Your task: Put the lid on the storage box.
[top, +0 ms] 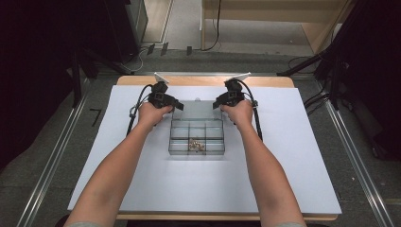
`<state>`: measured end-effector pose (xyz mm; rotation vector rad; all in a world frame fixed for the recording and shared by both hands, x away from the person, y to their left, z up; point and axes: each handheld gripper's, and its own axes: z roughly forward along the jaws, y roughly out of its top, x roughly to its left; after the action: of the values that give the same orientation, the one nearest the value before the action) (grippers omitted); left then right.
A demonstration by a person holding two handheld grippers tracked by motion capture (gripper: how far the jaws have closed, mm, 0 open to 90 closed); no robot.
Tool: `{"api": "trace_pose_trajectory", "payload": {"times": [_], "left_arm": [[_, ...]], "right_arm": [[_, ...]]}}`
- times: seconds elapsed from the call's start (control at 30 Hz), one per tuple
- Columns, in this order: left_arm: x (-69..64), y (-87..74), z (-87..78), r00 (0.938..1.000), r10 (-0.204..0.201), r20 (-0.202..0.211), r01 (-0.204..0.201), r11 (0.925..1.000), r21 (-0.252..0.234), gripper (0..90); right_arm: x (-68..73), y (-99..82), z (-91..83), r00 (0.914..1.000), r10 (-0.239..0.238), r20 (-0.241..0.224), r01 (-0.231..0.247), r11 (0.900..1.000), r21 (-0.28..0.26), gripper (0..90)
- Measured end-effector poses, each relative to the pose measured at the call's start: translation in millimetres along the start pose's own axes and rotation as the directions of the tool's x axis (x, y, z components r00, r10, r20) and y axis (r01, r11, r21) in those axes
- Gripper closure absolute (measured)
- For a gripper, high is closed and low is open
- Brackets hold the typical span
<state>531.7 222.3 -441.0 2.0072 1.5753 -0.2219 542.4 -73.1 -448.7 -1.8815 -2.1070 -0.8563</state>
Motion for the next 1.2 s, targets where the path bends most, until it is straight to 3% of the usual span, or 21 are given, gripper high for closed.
{"api": "trace_pose_trajectory", "payload": {"times": [0.03,0.3,0.63,0.8,1.2], "left_arm": [[0.0,0.1,-0.1,1.0000,0.001,0.000,-0.001,1.0000,0.001,48.6],[-2.9,0.0,-2.6,0.9997,0.018,-0.018,-0.018,0.9998,0.000,48.8],[-2.7,-0.5,-2.5,0.9998,0.009,-0.016,-0.009,1.0000,0.002,49.0],[-2.8,-0.3,-2.2,0.9999,0.007,-0.015,-0.007,1.0000,-0.002,49.0],[-8.9,-0.3,-13.3,0.9990,0.037,-0.025,-0.038,0.9981,-0.049,53.0]], "right_arm": [[-0.9,0.2,0.2,0.9998,0.015,-0.012,-0.015,0.9999,0.004,59.2],[-0.3,-0.2,0.0,0.9999,0.006,-0.010,-0.006,1.0000,0.001,59.1],[-1.9,-0.4,0.4,0.9997,0.013,-0.022,-0.013,0.9999,0.005,59.3],[-3.7,0.5,2.4,0.9973,0.048,-0.055,-0.047,0.9985,0.029,57.7],[6.4,-1.1,-8.4,0.9995,-0.025,-0.022,0.024,0.9993,-0.030,59.2]]}}
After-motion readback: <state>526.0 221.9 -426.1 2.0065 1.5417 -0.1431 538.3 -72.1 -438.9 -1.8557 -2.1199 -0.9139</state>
